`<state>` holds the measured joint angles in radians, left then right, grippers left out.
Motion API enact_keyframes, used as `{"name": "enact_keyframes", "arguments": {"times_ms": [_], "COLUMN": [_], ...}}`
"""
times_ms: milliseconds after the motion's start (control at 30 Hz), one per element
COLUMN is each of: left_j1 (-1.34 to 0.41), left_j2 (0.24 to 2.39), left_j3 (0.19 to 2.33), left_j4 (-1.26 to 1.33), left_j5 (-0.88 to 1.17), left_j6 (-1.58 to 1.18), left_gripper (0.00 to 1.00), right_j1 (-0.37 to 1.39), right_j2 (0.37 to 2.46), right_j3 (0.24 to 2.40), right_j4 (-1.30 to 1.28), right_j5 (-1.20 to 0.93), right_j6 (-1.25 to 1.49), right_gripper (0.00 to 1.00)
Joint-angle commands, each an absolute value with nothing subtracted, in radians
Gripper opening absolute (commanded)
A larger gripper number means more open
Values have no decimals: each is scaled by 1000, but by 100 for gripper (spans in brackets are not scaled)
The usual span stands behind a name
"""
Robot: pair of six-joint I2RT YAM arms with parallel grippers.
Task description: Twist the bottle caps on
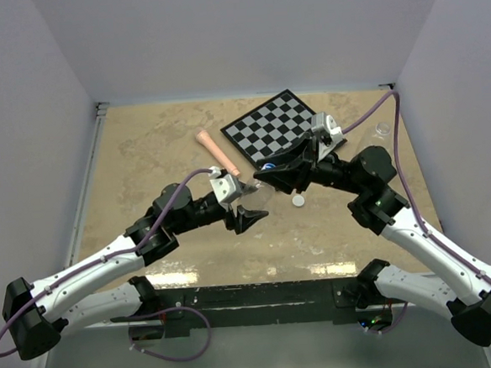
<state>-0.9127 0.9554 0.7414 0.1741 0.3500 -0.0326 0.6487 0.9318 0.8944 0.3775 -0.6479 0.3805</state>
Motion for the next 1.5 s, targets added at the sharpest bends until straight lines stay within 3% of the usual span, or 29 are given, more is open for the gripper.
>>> {"name": "enact_keyframes", "arguments": {"times_ms": [0, 167, 600, 1100, 1367, 1467], "left_j1": [-965, -1109, -1259, -1296, -1295, -1284], "left_j2": [939, 963, 1184, 1351, 1315, 1275], "left_j3": [782, 798, 868, 838, 796, 792], "left_j4": [183, 230, 537, 948, 840, 715], "left_j5": [59, -308, -850, -1086, -1075, -1031], "left_j6": [-12, 51, 274, 733, 640, 531], "left_gripper": [0, 0, 0, 0, 0, 0], "right_j1": [646, 647, 718, 796, 796, 796], "right_j2": [948, 950, 985, 1035, 1008, 991], "right_j3": [923, 894, 923, 911, 887, 888], "right_j4": [315, 333, 167, 155, 235, 255], "right_j5": [-531, -453, -131, 92, 55, 22], "right_j6": [363, 422, 459, 551, 551, 538], "right_gripper": [0, 0, 0, 0, 0, 21]}}
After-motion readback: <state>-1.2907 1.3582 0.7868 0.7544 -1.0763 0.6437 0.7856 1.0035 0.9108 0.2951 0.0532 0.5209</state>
